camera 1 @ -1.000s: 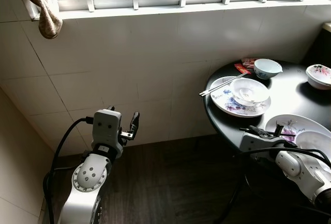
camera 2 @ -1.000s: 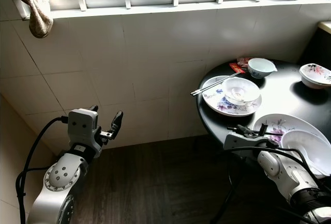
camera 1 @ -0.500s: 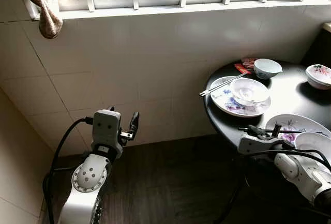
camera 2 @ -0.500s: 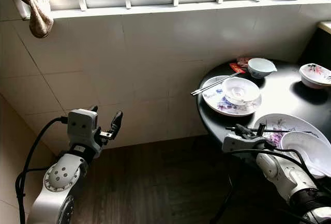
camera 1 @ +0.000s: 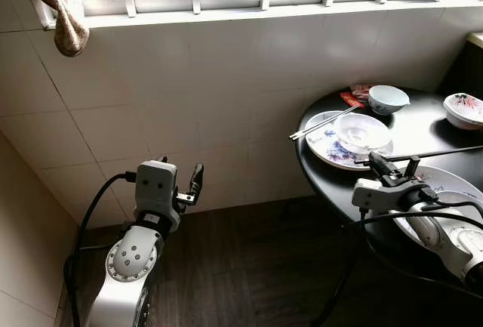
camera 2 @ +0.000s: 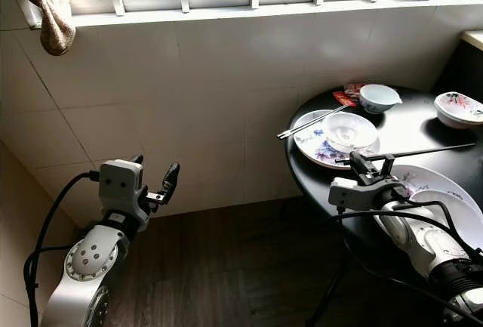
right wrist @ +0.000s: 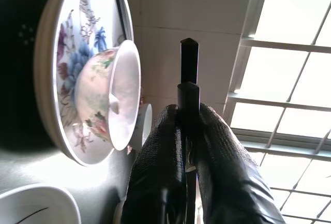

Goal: Kitchen organization

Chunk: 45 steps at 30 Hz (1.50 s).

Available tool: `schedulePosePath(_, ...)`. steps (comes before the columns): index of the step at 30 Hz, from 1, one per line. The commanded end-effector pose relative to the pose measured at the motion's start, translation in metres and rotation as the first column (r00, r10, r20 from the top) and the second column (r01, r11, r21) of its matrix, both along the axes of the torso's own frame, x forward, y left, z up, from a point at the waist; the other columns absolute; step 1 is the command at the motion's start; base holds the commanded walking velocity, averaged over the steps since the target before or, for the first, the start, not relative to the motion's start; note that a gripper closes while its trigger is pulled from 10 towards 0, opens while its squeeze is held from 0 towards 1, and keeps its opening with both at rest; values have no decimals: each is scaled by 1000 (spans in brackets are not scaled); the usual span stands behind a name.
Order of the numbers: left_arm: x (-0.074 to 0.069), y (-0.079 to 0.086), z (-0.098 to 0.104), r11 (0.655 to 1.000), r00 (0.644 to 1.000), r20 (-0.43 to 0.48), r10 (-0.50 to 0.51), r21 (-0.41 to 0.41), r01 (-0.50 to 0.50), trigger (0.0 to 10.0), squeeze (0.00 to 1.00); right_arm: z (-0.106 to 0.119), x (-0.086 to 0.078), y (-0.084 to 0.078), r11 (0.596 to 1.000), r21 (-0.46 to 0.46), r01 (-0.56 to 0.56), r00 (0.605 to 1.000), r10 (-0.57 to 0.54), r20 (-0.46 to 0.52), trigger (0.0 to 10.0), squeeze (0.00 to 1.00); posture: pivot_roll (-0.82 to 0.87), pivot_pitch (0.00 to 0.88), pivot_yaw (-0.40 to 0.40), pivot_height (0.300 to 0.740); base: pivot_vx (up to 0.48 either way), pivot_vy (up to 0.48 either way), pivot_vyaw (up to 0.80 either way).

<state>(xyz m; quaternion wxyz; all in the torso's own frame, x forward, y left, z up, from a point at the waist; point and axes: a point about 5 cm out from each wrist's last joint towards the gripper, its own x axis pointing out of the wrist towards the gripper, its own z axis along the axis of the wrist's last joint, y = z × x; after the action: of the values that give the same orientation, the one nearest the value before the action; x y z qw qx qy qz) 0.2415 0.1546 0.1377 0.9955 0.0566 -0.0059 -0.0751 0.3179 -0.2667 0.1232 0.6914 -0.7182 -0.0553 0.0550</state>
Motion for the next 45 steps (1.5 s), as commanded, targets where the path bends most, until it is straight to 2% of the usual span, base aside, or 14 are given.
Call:
schedulePosePath(1, -1, -2, 4, 1000, 1000, 13, 0, -8, 0, 10000, 0, 20, 6, 5, 999, 43, -33, 994, 28, 104, 0, 0, 89, 0, -40, 740, 0, 0, 0)
schedulePosePath(5, -1, -1, 5, 1000, 1000, 16, 2, -10, -1, 10000, 0, 40, 14, 26, 983, 160, -88, 982, 58, 182, 0, 0, 90, 0, -37, 740, 0, 0, 0)
schedulePosePath(6, -1, -1, 5, 1000, 1000, 16, 2, -12, -2, 10000, 0, 51, 18, 42, 956, 263, -131, 976, 77, 204, 0, 0, 89, 0, -33, 740, 0, 0, 0)
schedulePosePath(8, 0, -1, 5, 1000, 1000, 16, 1, -12, -1, 10000, 0, 60, 21, 53, 934, 315, -168, 969, 98, 227, 0, 0, 87, 0, -32, 740, 0, 0, 0)
schedulePosePath(12, 0, -2, 5, 1000, 1000, 16, -4, -12, 4, 10000, 0, 86, 25, 78, 896, 357, -264, 940, 155, 305, 0, 0, 85, 0, -30, 740, 0, 0, 0)
schedulePosePath(13, 0, -2, 5, 1000, 1000, 16, -4, -12, 4, 10000, 0, 86, 25, 78, 896, 357, -264, 940, 155, 305, 0, 0, 85, 0, -30, 740, 0, 0, 0)
schedulePosePath(14, 0, -3, 5, 1000, 1000, 16, -5, -13, 5, 10000, 0, 94, 25, 87, 865, 407, -293, 933, 164, 322, 0, 0, 87, 0, -31, 740, 0, 0, 0)
schedulePosePath(16, 0, -3, 5, 1000, 1000, 16, -5, -13, 5, 10000, 0, 97, 25, 93, 845, 433, -313, 929, 177, 326, 0, 0, 90, 0, -34, 740, 0, 0, 0)
schedulePosePath(24, 0, -3, 5, 1000, 1000, 18, 3, -15, -3, 10000, 0, 86, 17, 100, 852, 407, -329, 927, 211, 309, 0, 0, 92, 0, -39, 740, 0, 0, 0)
schedulePosePath(28, -1, -3, 4, 1000, 1000, 16, 2, -16, -1, 10000, 0, 86, 15, 103, 836, 429, -343, 924, 220, 312, 0, 0, 88, 0, -38, 740, 0, 0, 0)
schedulePosePath(33, -1, -4, 4, 1000, 1000, 17, 3, -19, -3, 10000, 0, 96, 10, 120, 756, 506, -415, 899, 254, 357, 0, 0, 88, 0, -38, 740, 0, 0, 0)
schedulePosePath(37, 0, -4, 5, 1000, 1000, 18, 5, -19, -5, 10000, 0, 99, 9, 130, 735, 508, -448, 885, 285, 369, 0, 0, 88, 0, -36, 740, 0, 0, 200)
schedulePosePath(39, 0, -4, 5, 1000, 1000, 19, 5, -20, -5, 10000, 0, 97, 8, 136, 744, 488, -457, 882, 308, 356, 0, 0, 88, 0, -38, 740, 0, 0, 800)
schedulePosePath(45, 0, -4, 5, 1000, 1000, 21, 9, -21, -9, 10000, 0, 90, 6, 143, 678, 600, -424, 905, 289, 312, 0, 0, 90, 0, -39, 740, 0, 0, 800)
